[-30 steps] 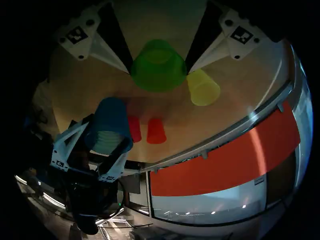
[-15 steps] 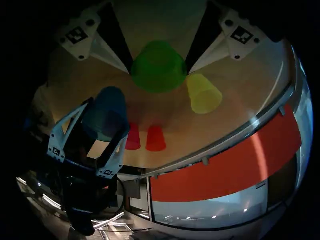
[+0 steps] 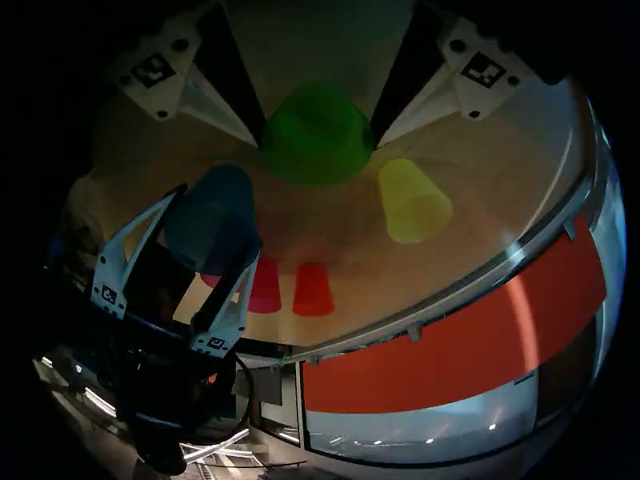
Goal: Pour water
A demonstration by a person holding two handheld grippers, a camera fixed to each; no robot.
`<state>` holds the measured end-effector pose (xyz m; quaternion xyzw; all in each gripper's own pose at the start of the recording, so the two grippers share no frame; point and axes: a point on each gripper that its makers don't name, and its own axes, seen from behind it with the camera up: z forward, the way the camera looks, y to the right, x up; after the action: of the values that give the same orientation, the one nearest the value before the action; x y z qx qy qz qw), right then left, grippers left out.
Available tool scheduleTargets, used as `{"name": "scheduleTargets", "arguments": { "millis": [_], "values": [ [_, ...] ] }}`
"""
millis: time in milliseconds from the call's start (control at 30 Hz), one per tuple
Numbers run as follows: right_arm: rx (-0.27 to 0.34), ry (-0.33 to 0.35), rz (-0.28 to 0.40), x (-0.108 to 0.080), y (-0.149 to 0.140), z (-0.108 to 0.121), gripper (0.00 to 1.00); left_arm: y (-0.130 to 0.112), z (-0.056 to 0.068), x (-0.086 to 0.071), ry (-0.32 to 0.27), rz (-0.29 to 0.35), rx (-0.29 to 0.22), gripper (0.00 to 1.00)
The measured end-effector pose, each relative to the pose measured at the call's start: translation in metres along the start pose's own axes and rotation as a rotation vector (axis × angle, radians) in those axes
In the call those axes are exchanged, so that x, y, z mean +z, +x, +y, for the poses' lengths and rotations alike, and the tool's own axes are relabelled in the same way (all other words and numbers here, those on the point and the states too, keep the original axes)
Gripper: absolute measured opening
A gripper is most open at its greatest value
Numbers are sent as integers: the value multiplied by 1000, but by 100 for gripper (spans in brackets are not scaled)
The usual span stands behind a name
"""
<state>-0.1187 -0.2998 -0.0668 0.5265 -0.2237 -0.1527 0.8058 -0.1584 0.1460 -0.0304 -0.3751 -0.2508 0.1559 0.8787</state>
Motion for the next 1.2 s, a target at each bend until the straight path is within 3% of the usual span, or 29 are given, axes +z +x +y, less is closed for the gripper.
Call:
{"name": "scheduleTargets", "arguments": {
  "millis": [500,767,900,967,1200],
  "values": [
    [-1,-6,-20,9,-11,-1,92,-9,1,-5,1,-7,10,88],
    [-12,-9,-29,13,-14,-3,92,-13,-2,-4,15,-32,44,89],
    [-7,-10,-29,15,-15,-2,92,-17,-1,-3,15,-47,50,95],
    [-6,-11,-30,16,-16,-2,92,-18,0,-4,7,-50,42,99],
    [0,-13,-28,19,-17,0,92,-20,2,-8,-11,-49,10,99]
  ]
}}
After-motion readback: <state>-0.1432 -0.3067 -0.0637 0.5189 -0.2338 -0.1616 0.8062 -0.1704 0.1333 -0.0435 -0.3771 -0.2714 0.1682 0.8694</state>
